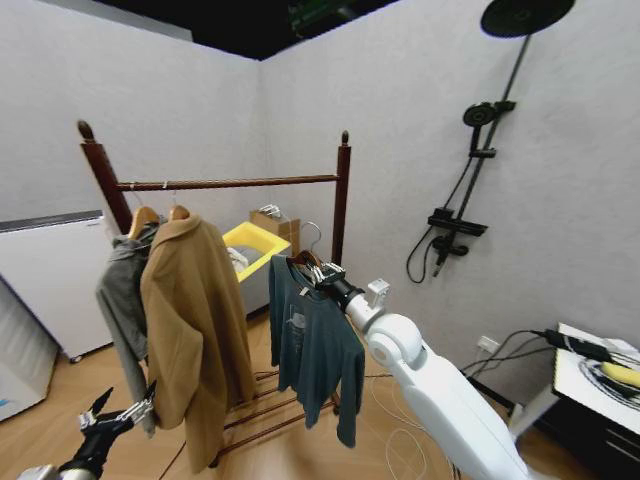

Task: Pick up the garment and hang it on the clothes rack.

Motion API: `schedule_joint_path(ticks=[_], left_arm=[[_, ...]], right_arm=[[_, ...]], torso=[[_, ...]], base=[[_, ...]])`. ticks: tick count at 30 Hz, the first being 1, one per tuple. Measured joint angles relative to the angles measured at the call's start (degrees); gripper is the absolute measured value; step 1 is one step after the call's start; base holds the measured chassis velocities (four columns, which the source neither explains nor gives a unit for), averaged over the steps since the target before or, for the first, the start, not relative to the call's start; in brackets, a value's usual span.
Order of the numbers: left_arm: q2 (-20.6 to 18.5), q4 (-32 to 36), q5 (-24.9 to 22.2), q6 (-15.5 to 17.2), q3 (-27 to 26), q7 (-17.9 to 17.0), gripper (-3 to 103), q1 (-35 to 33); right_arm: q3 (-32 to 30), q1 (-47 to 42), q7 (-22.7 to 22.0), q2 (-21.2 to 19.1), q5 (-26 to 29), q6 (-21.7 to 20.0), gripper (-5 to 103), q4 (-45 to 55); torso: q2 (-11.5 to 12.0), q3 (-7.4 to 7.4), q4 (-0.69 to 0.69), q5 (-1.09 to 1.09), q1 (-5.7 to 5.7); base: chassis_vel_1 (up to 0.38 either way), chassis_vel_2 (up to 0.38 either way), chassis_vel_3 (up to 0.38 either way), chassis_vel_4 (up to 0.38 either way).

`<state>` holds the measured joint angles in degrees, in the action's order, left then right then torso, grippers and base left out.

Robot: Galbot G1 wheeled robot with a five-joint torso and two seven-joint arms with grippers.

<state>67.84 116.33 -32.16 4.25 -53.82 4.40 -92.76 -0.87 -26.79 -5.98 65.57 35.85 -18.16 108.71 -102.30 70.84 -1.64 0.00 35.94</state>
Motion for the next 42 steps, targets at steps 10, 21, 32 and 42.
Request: schedule_joint_path(ticks=[10,21,32,42], left_arm=[[0.0,0.0,0.0,0.0,0.0,0.0,100,0.0],[0.0,0.0,0.0,0.0,0.0,0.0,100,0.0],[0.0,0.0,0.0,0.0,0.0,0.0,100,0.0],[0.0,0.0,0.0,0.0,0.0,0.0,100,0.0]], right_arm=[[-1.2,10.4,1.3,8.3,-13.3,1.5,10,-12.8],[-4.1,15.8,0.5,10.9,-16.9,2.8,10,-22.6],[-0.5,25.3,-3.4,20.0,-18.0,2.8,10,-35.9],[0.3,29.3,-8.0,26.8,-23.3,2.7,10,-44.7]], torso=[[0.0,0.0,0.0,-0.01,0.0],[0.0,0.0,-0.02,0.0,0.0],[0.0,0.0,0.01,-0.02,0.0],[0.0,-0.01,0.03,-0.02,0.0]], base=[[0.085,0.075,0.06,0.072],[0.0,0.0,0.0,0.0],[0.0,0.0,0.0,0.0],[0.0,0.0,0.0,0.0]])
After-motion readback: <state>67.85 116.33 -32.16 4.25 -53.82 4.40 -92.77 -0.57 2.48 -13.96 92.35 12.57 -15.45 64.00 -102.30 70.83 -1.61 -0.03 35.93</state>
